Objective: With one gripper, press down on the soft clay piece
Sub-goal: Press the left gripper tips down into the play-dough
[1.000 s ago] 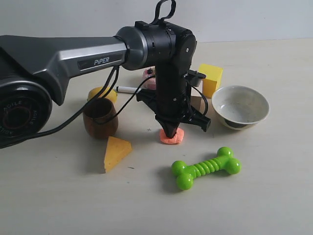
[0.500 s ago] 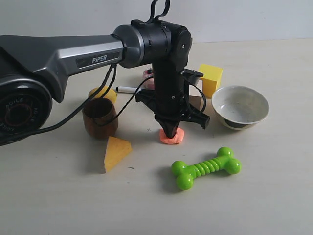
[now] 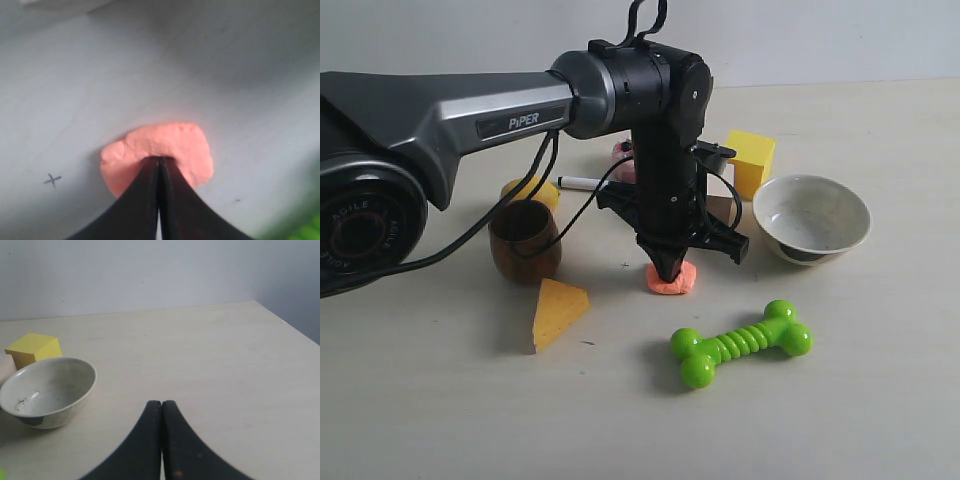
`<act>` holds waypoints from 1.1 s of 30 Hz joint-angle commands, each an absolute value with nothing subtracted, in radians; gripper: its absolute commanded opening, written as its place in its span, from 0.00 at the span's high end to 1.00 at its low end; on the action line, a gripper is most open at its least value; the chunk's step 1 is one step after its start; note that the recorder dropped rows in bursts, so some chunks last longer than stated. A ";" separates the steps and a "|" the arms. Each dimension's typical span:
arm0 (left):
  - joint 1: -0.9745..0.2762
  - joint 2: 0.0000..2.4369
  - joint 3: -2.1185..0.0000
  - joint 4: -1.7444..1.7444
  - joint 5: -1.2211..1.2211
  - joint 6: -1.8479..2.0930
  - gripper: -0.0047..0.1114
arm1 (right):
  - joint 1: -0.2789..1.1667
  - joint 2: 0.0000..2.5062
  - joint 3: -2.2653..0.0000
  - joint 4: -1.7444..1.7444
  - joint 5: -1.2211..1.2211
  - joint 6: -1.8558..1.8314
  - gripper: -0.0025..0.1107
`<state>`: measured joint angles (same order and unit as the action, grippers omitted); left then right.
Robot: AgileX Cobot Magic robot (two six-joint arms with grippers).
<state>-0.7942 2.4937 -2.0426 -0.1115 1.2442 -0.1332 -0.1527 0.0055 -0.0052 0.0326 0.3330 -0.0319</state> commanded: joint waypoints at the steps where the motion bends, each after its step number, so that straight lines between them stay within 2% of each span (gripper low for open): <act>1: -0.805 2.550 -2.003 -0.143 1.173 -0.132 0.96 | -0.151 0.000 0.000 0.036 0.320 -0.033 0.98; 16: -0.805 2.458 -2.005 -0.129 1.165 -0.133 0.96 | -0.151 0.000 0.000 0.036 0.320 -0.033 0.98; 33: -0.822 2.455 -2.112 -0.091 1.221 -0.163 0.96 | -0.151 0.000 0.000 0.036 0.320 -0.033 0.98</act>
<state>-0.8155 2.4572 -2.1048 -0.1086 1.2176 -0.1503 -0.1527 0.0055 -0.0052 0.0326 0.3330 -0.0319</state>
